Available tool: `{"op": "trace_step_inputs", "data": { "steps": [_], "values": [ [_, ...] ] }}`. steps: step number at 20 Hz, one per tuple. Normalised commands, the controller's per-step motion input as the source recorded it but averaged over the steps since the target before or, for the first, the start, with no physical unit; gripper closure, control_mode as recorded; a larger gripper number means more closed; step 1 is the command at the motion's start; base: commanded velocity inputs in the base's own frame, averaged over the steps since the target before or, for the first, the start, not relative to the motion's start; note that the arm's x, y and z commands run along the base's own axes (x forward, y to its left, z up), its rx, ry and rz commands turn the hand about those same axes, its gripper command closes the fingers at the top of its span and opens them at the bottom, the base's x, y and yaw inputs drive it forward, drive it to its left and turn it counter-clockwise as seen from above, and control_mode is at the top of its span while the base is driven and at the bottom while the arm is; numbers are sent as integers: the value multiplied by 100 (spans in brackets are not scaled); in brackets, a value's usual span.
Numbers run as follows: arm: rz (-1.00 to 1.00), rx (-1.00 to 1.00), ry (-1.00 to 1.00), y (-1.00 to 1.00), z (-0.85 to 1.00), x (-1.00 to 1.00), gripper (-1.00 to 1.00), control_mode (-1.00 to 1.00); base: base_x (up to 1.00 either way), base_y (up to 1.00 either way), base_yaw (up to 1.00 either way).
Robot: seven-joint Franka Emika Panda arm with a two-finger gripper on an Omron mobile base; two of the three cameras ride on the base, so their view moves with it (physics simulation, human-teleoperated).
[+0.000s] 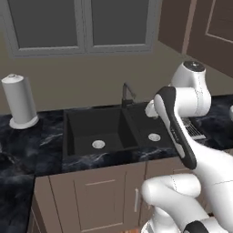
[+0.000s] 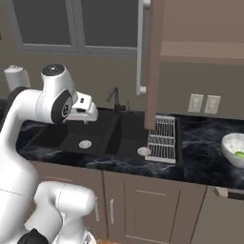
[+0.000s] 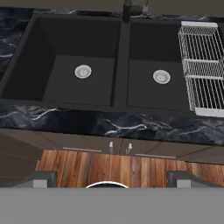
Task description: Move the cup from next to the sink to the open cabinet. Then, move the bowl with the kiwi to the fridge to clear the area for faucet cleaning.
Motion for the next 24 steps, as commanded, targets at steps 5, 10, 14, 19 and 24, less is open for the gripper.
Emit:
{"op": "trace_step_inputs", "data": {
  "steps": [5, 10, 14, 19, 24],
  "values": [
    [0, 0, 0, 0, 0, 0, -100, 100, -97, -88, -10],
    [0, 0, 0, 0, 0, 0, -100, 100, -86, -100, -11],
    [0, 0, 0, 0, 0, 0, -100, 100, -51, -100, -10],
    [0, 0, 0, 0, 0, 0, -100, 100, 20, -100, -8],
    [0, 0, 0, 0, 0, 0, -100, 100, 91, -84, 0]
  ]
}}
